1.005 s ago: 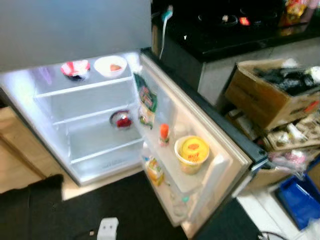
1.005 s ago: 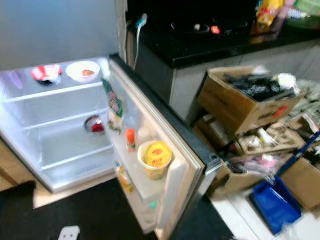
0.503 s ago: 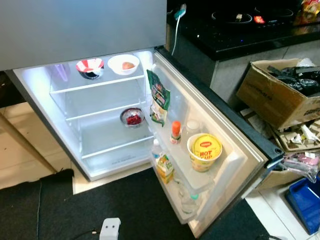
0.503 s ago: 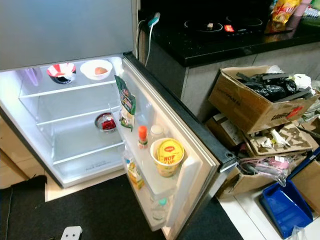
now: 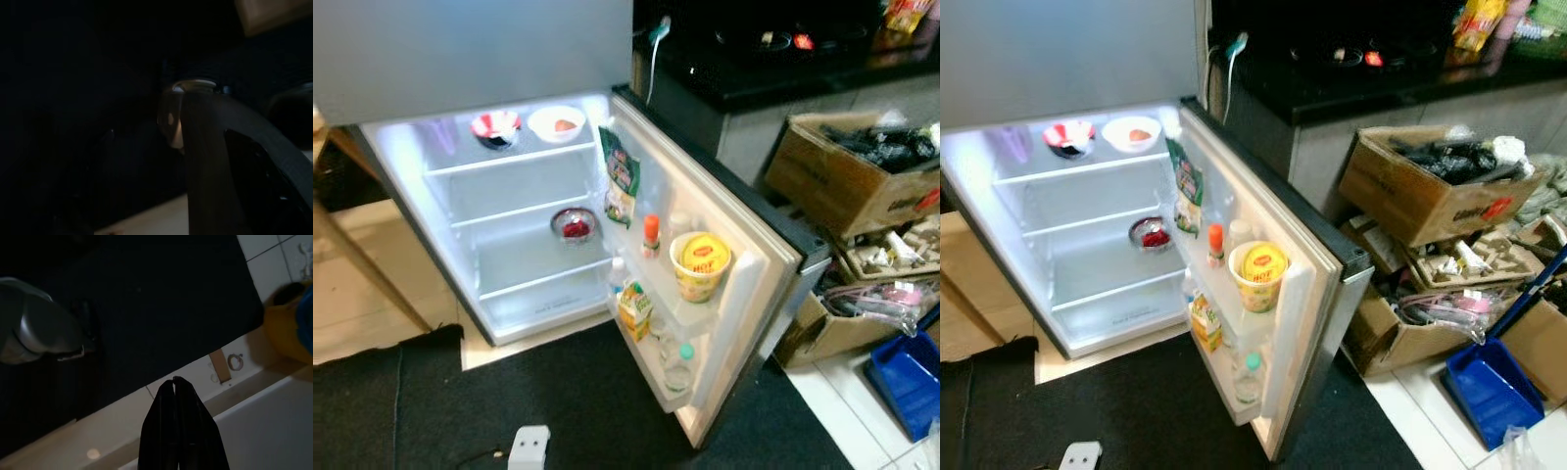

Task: Restocking fridge

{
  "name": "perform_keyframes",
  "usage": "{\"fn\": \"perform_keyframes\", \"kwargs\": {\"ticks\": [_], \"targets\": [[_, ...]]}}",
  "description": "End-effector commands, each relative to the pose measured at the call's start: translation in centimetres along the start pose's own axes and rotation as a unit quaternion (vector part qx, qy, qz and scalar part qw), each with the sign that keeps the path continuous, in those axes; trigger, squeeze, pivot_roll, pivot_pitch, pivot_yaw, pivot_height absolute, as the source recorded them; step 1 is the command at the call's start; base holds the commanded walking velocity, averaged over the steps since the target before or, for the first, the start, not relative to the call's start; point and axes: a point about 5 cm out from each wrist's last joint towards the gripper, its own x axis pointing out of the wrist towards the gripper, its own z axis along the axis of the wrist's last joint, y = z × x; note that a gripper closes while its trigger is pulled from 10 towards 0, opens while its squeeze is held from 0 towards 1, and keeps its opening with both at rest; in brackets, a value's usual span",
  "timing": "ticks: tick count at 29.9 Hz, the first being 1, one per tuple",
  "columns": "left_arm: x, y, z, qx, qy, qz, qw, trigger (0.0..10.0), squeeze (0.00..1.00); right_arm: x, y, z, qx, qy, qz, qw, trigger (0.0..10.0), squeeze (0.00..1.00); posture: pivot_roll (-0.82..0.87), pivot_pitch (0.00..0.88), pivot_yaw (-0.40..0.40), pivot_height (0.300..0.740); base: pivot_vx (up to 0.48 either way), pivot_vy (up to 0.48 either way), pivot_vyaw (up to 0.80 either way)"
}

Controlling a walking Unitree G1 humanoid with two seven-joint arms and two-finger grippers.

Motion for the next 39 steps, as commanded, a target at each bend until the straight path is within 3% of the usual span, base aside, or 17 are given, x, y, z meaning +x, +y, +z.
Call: {"fn": "perform_keyframes", "kwargs": {"ticks": [1,11,18,22,23,24,25,26,27,28,29,30,34,35,39], "targets": [[-0.1,-0.2,-0.7,0.005,0.018,-0.007,1.0,10.0,0.0,-0.1,-0.1,-0.6,0.005,0.005,-0.003,1.0,10.0,0.0,-0.15,0.098,-0.032,0.74,0.0,0.0,0.0],[-0.1,-0.1,-0.8,0.012,0.024,-0.015,1.0,10.0,0.0,-0.2,0.0,-0.8,0.006,0.005,0.0,1.0,10.0,0.0,-0.15,0.107,-0.029,0.74,0.0,-0.352,0.0],[-0.1,-0.1,-1.0,0.004,0.025,-0.01,1.0,10.0,0.0,0.1,-0.1,1.2,0.013,-0.033,-0.005,0.999,10.0,0.0,-0.16,0.113,-0.026,0.74,0.0,0.0,0.0],[-0.1,-0.3,-1.0,0.001,0.024,-0.013,1.0,10.0,0.0,0.4,-0.1,5.2,0.02,-0.105,-0.003,0.994,10.0,0.0,-0.16,0.117,-0.029,0.74,0.0,0.0,0.0],[-0.1,-0.3,-1.0,0.001,0.024,-0.013,1.0,10.0,0.0,0.4,-0.1,5.2,0.02,-0.105,-0.003,0.994,10.0,0.0,-0.16,0.117,-0.029,0.74,0.0,0.0,0.0],[-0.1,-0.4,-1.0,0.001,0.023,-0.014,1.0,10.0,0.0,0.4,-0.2,7.4,0.036,-0.144,0.002,0.989,10.0,0.0,-0.16,0.117,-0.029,0.74,0.0,0.0,0.0],[-0.1,-0.4,-1.0,0.001,0.023,-0.014,1.0,10.0,0.0,0.4,-0.2,7.4,0.036,-0.144,0.002,0.989,10.0,0.0,-0.16,0.117,-0.029,0.74,0.0,0.0,0.0],[0.0,-0.4,-0.9,0.001,0.023,-0.015,1.0,10.0,0.0,0.3,-0.2,9.5,0.058,-0.181,0.014,0.982,10.0,0.0,-0.16,0.117,-0.03,0.74,0.0,0.0,0.0],[0.0,-0.5,-0.9,0.0,0.022,-0.015,1.0,10.0,0.0,0.1,-0.1,11.7,0.077,-0.223,0.036,0.971,4.0,0.0,-0.16,0.117,-0.033,0.74,0.0,0.0,0.0],[0.0,-0.5,-0.9,-0.001,0.022,-0.015,1.0,10.0,0.0,-0.2,-0.1,13.4,0.09,-0.258,0.054,0.96,1.7,0.0,-0.16,0.117,-0.034,0.74,0.0,0.0,0.0],[0.0,-0.5,-0.9,-0.001,0.022,-0.015,1.0,10.0,0.0,-0.2,-0.1,13.4,0.09,-0.258,0.054,0.96,1.7,0.0,-0.16,0.117,-0.034,0.74,0.0,0.0,0.0],[0.0,-0.6,-0.8,-0.002,0.021,-0.016,1.0,10.0,0.0,-0.6,0.1,15.0,0.102,-0.287,0.076,0.949,0.0,0.0,-0.16,0.118,-0.035,0.74,0.0,0.0,0.0],[0.0,-0.6,-0.9,-0.003,0.021,-0.017,1.0,10.0,0.0,-1.6,1.0,18.7,0.109,-0.35,0.132,0.921,0.0,0.0,-0.15,0.121,-0.04,0.74,0.0,0.0,0.0],[0.0,-0.6,-0.9,-0.003,0.021,-0.017,1.0,10.0,0.0,-1.6,1.0,18.7,0.109,-0.35,0.132,0.921,0.0,0.0,-0.15,0.121,-0.04,0.74,0.0,0.0,0.0],[-0.1,-0.6,-1.4,-0.01,0.024,-0.016,1.0,10.0,0.0,-3.4,2.1,23.9,0.097,-0.423,0.152,0.888,0.0,0.0,-0.14,0.123,-0.049,0.74,0.0,0.0,0.0]]}}
